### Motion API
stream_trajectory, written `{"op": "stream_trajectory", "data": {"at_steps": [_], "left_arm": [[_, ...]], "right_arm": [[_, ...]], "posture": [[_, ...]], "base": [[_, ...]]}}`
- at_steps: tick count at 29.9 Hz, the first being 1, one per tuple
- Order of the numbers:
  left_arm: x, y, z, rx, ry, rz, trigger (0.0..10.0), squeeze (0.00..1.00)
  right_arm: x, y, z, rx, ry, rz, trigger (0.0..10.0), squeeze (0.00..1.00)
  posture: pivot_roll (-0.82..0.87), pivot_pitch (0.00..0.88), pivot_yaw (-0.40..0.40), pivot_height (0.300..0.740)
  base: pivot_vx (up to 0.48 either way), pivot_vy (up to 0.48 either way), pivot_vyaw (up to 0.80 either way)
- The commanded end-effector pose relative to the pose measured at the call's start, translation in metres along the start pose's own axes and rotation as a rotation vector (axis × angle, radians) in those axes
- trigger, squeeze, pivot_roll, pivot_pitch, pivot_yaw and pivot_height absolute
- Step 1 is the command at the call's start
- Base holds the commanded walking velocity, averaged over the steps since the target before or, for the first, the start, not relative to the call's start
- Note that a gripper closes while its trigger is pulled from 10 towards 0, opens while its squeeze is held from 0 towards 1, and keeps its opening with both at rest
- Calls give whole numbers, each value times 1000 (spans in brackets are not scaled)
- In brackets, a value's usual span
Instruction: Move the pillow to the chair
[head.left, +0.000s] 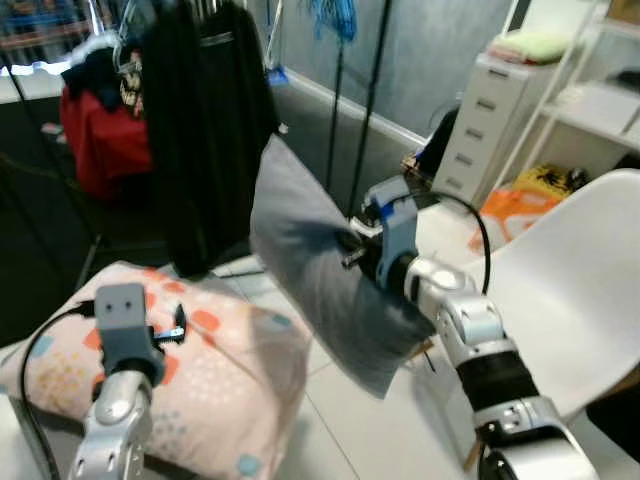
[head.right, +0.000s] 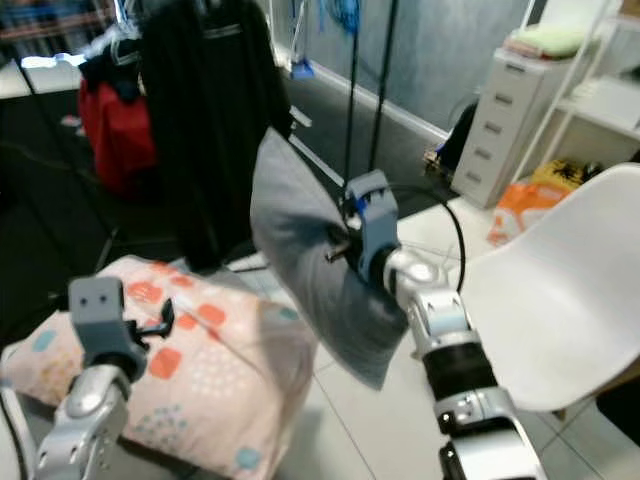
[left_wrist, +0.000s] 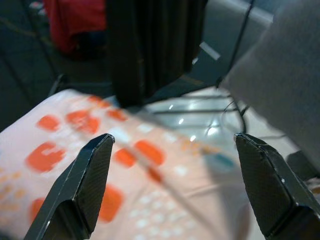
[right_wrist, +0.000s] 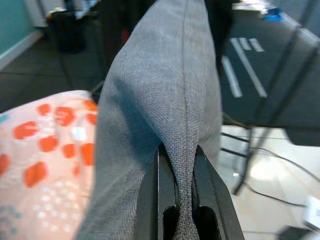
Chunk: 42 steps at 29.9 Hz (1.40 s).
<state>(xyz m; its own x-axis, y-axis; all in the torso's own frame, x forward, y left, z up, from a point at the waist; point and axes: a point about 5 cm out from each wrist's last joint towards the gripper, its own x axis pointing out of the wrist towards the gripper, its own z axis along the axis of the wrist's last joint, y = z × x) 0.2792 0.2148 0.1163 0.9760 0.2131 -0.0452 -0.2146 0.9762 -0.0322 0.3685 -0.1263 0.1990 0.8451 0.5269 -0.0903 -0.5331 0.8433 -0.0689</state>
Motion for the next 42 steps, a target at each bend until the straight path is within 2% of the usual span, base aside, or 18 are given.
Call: {"op": "stream_trajectory", "data": {"at_steps": [1,23,30,36,38,42], "left_arm": [[-2,4,-6,-2,25,14,10000,0],[-2,2,-5,-4,21,3,10000,0],[-3,4,-7,-3,27,7,10000,0],[-6,11,-14,38,47,25,10000,0],[-8,21,-16,55,53,48,10000,0],[-10,30,-15,60,46,65,10000,0]], "right_arm": [[2,4,14,-18,-59,12,10000,0],[3,4,12,-4,-47,13,10000,0],[3,7,5,6,-29,26,10000,0],[-4,1,-16,38,10,13,10000,0],[-14,-7,-34,60,37,0,10000,0],[-23,-14,-47,65,66,-8,10000,0]], "posture": [[-182,20,-75,740],[-179,19,-73,740],[-182,12,-74,740],[-184,9,-79,740],[-183,13,-81,740],[-185,17,-80,740]], "base": [[0,-480,0],[0,-480,0],[0,-480,0],[0,-285,0],[0,0,0],[0,0,0]]}}
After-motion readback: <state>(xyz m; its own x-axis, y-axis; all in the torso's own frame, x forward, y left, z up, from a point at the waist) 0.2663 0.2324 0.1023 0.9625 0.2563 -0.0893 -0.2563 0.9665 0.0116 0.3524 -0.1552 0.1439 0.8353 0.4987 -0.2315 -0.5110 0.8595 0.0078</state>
